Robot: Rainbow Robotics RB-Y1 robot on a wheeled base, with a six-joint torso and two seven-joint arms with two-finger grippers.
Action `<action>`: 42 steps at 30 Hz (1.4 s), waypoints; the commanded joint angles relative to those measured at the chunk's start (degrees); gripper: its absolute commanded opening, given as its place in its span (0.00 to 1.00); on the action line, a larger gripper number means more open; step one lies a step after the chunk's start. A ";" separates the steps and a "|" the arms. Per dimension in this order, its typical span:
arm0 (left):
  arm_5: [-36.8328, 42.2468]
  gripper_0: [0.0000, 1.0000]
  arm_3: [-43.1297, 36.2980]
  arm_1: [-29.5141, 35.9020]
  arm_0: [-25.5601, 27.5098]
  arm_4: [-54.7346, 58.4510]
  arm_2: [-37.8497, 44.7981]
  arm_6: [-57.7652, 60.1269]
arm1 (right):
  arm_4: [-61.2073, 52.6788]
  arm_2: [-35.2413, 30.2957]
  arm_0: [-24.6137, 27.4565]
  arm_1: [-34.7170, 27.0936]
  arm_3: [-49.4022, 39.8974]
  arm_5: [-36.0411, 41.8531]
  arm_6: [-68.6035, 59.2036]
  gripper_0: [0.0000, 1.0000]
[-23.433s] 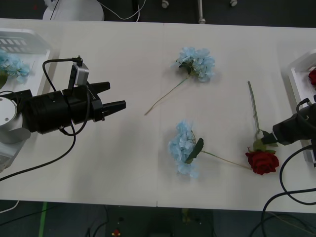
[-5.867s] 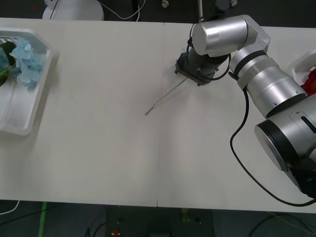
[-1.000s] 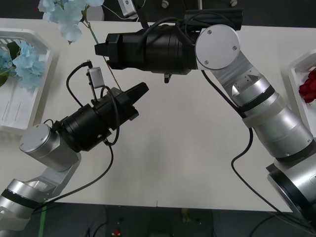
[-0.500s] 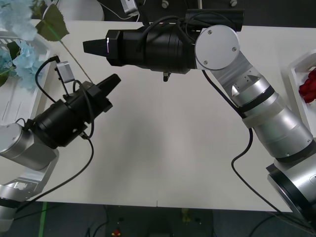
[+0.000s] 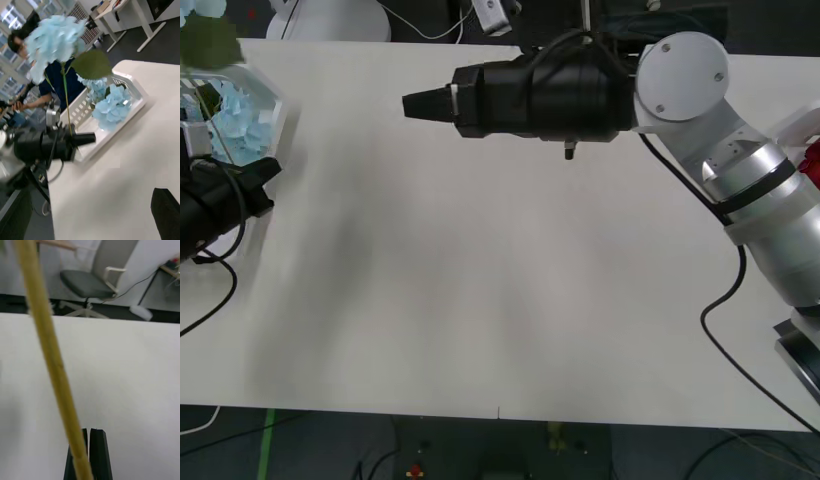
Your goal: Put the red flowers into the right box and the blue flowers into the left box
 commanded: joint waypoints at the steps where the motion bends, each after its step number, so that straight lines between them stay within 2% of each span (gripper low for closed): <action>1: 0.39 0.00 8.07 2.00 -7.34 -7.72 6.87 2.57 | -3.89 -0.85 0.16 -8.72 -2.29 5.01 9.05 0.91; 3: 0.39 0.00 10.97 2.08 -9.01 -10.01 8.98 2.57 | -4.59 -0.94 0.16 -10.83 -2.29 6.85 11.51 0.91; 4: 0.39 0.00 15.01 2.61 -11.47 -13.78 11.88 2.66 | -6.44 -0.94 0.34 -14.43 -2.29 8.79 16.34 0.92; 7: -1.99 0.00 19.67 4.02 -13.93 -18.44 14.25 2.93 | -9.25 -0.94 0.69 -19.44 -2.29 11.60 22.67 0.92; 11: -9.63 0.00 24.24 6.13 -14.99 -22.49 14.69 3.28 | -13.74 -0.94 0.87 -26.30 -2.29 14.76 30.23 0.91; 15: -12.97 0.00 27.93 7.62 -14.90 -24.24 14.78 3.72 | -18.66 -1.02 2.01 -31.40 -2.20 15.91 38.14 0.92; 22: -15.26 0.02 31.27 8.94 -14.37 -25.12 14.69 3.89 | -22.88 -1.37 4.29 -34.21 -2.29 16.61 46.80 0.91; 25: -15.35 0.40 31.36 9.20 -14.02 -25.47 14.61 4.07 | -21.73 -2.25 4.21 -34.47 -2.29 18.28 46.80 0.91; 26: -15.35 0.56 31.36 9.38 -13.93 -25.30 14.34 4.16 | -21.03 -2.78 4.21 -34.47 -2.29 19.07 46.80 0.91; 28: -15.35 0.70 31.27 9.56 -13.93 -25.30 13.81 4.51 | -21.03 -2.87 4.29 -34.39 -2.29 19.60 46.80 0.91; 34: -12.27 0.82 30.13 9.73 -13.93 -24.24 13.64 6.70 | -19.89 -2.87 4.29 -33.95 -2.56 20.30 46.80 0.91; 37: -8.84 0.88 27.85 9.91 -13.93 -26.44 13.99 11.63 | -19.89 -2.87 4.29 -33.95 -2.56 20.30 46.80 0.91; 40: -3.22 0.91 22.84 10.35 -13.93 -32.42 15.04 21.03 | -19.89 -2.87 4.29 -33.95 -2.56 20.30 46.80 1.00; 42: -0.40 0.92 20.11 10.35 -13.93 -34.97 15.48 25.43 | -19.89 -2.87 4.29 -33.95 -2.56 20.30 46.80 1.00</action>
